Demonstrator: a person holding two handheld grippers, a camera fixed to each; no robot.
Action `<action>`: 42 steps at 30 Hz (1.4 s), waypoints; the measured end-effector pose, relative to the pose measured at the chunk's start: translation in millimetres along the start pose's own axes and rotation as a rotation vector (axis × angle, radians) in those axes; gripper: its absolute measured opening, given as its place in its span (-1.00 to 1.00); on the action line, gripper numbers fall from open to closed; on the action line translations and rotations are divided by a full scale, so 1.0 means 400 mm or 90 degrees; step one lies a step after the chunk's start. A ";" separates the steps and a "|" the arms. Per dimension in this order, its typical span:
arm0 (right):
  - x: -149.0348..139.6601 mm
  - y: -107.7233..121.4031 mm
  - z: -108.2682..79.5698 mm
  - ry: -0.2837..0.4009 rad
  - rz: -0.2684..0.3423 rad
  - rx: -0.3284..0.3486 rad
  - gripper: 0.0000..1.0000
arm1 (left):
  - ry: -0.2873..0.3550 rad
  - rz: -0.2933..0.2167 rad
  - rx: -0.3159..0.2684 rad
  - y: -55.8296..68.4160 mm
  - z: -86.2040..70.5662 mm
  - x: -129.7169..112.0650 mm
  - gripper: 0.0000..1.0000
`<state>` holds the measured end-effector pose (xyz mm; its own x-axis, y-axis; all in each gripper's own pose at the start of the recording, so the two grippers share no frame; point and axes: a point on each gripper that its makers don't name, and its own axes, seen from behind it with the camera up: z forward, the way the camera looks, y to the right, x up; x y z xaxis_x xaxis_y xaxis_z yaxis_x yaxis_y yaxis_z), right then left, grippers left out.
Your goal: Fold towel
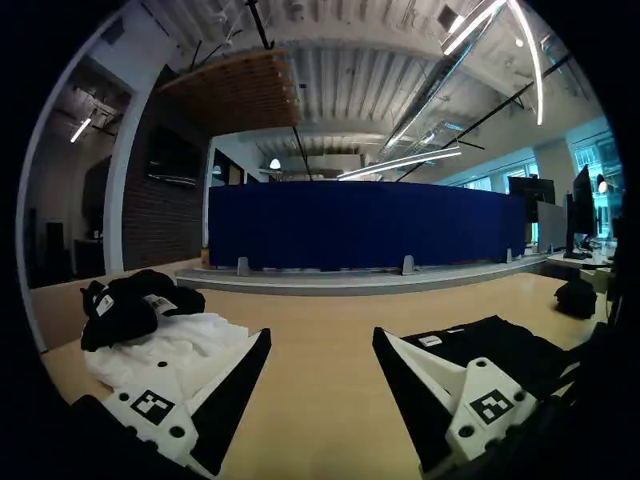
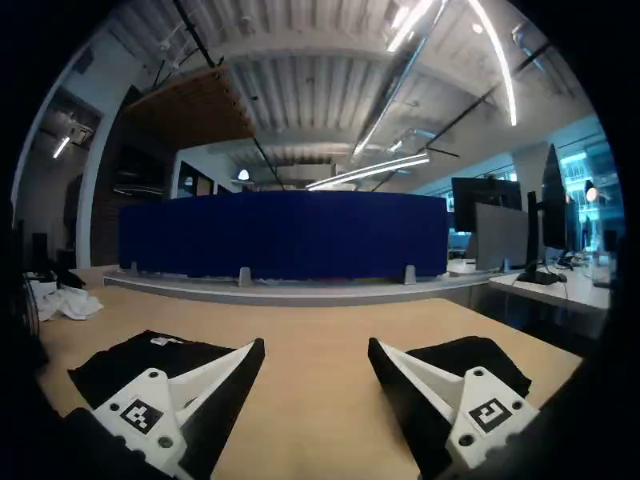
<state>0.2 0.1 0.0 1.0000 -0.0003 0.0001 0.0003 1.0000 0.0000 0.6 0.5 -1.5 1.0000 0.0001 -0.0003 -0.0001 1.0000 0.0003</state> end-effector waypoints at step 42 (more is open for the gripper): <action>0.003 0.000 -0.002 0.000 0.000 0.000 1.00 | 0.000 0.001 0.000 0.004 -0.001 -0.001 0.88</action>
<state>1.3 0.0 -0.9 1.0000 -0.0010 0.0006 0.0010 1.0000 0.0000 0.1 2.1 -1.9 1.0000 0.0023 -0.0008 -0.0023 1.0000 -0.0001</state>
